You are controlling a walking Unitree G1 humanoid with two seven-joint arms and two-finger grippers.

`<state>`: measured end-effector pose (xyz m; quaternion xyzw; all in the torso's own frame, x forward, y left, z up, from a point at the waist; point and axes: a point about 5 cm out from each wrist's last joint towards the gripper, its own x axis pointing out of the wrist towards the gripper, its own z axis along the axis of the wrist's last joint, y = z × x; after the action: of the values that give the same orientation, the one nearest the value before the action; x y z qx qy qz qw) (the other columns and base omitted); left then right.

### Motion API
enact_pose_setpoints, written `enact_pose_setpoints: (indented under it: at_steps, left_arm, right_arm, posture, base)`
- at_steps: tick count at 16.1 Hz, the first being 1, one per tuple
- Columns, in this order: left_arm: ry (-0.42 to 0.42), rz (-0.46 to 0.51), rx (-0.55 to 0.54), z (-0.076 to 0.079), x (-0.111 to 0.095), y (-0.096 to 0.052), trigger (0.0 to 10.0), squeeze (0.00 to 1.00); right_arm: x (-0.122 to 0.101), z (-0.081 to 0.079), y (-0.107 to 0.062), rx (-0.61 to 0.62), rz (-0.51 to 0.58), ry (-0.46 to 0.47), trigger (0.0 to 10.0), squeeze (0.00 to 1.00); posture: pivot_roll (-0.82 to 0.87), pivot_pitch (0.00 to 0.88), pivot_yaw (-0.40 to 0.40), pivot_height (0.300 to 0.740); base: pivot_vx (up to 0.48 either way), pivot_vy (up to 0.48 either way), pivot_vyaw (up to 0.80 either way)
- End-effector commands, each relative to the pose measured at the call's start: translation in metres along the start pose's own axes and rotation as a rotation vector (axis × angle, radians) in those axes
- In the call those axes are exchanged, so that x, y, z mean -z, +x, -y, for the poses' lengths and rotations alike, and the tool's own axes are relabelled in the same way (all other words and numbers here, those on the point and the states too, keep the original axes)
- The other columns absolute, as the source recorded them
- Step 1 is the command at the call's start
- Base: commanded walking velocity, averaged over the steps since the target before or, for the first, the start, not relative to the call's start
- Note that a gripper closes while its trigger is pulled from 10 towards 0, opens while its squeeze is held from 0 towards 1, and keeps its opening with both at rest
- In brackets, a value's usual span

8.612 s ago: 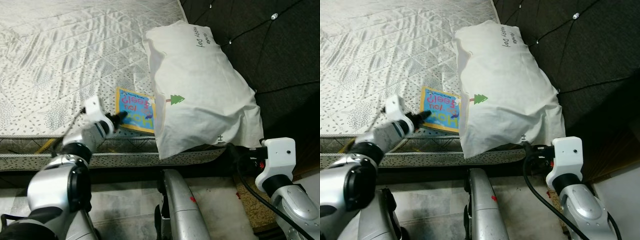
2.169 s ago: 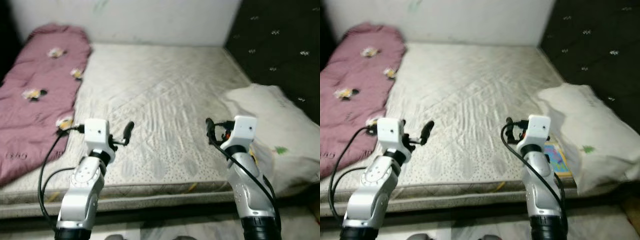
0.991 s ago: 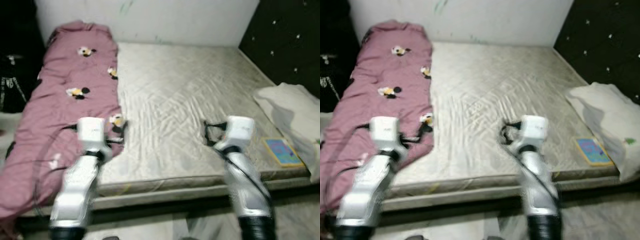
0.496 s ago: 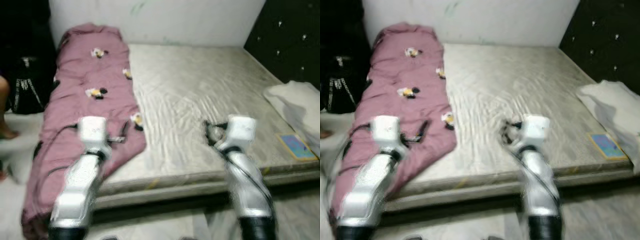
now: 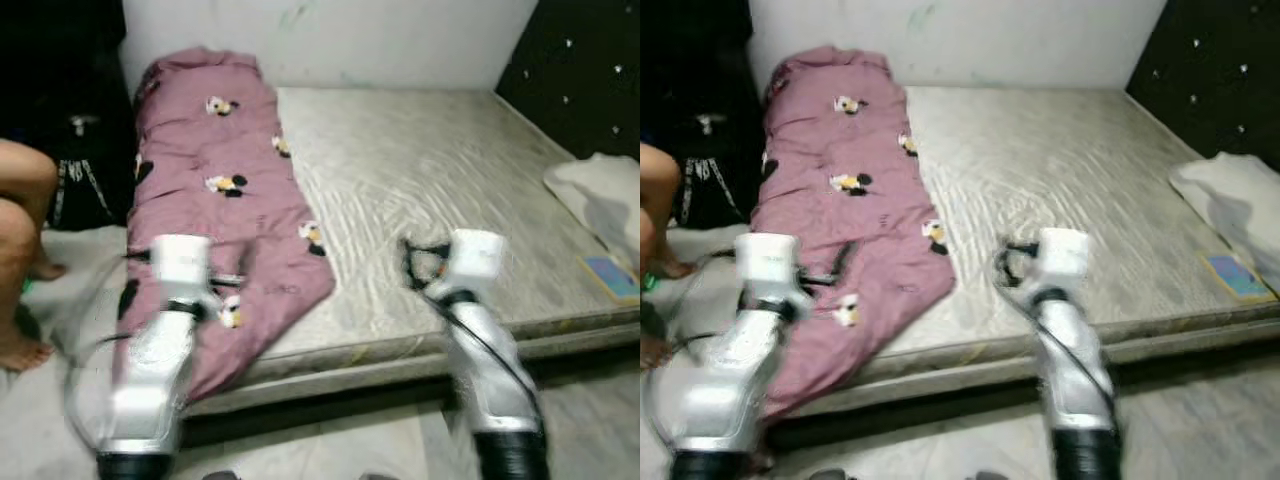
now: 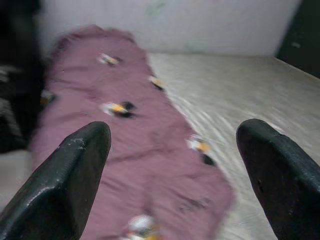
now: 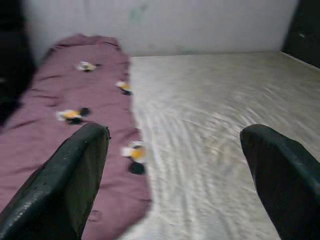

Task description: Clean up the room

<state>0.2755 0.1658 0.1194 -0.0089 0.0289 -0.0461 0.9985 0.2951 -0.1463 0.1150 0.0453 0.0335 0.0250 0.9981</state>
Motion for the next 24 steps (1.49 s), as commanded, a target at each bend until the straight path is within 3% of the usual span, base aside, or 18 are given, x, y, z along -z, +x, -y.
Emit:
enact_pose_setpoints:
  at_steps: [1,3,5,7,11,17,24]
  left_arm:
    - [0.009,0.047,0.024,0.009,-0.009,0.004,10.0,0.00]
    - [0.017,0.080,-0.004,0.001,-0.025,0.005,10.0,0.00]
    - [0.022,0.084,0.000,0.001,-0.027,0.002,10.0,0.00]
    - [0.014,0.069,0.021,0.005,-0.020,-0.005,10.0,0.00]
    - [-0.012,0.069,0.066,0.018,-0.019,-0.004,10.0,0.00]
    - [-0.001,0.072,0.074,0.012,-0.021,-0.001,10.0,0.00]
    - [-0.019,0.075,0.081,0.018,-0.020,-0.003,10.0,0.00]
  right_arm:
    - [-0.007,0.012,0.000,0.028,0.026,-0.026,10.0,0.00]
    - [-0.012,0.009,0.001,0.005,0.048,-0.030,10.0,0.00]
    - [-0.012,0.006,0.001,-0.004,0.047,-0.033,10.0,0.00]
    - [-0.010,0.004,0.000,-0.007,0.035,-0.021,10.0,0.00]
    - [-0.011,0.005,0.001,-0.001,0.037,-0.025,10.0,0.00]
    - [-0.009,0.004,0.001,0.003,0.031,-0.024,10.0,0.00]
    - [-0.009,0.006,0.002,0.007,0.034,-0.027,10.0,0.00]
  posture:
    - [-0.03,0.000,-0.086,0.740]
    - [-0.02,0.000,-0.088,0.740]
    - [0.00,0.011,-0.091,0.740]
    - [-0.01,0.015,-0.091,0.740]
    - [-0.02,0.010,-0.085,0.740]
    - [-0.02,0.000,-0.077,0.740]
    - [-0.02,0.002,-0.082,0.740]
  base:
    - [0.000,0.000,0.00]
    - [0.000,0.000,0.32]
    - [0.000,0.000,0.79]
    - [0.000,0.000,0.69]
    - [0.000,0.000,0.00]
    - [0.337,0.000,0.00]
    - [0.261,0.000,0.00]
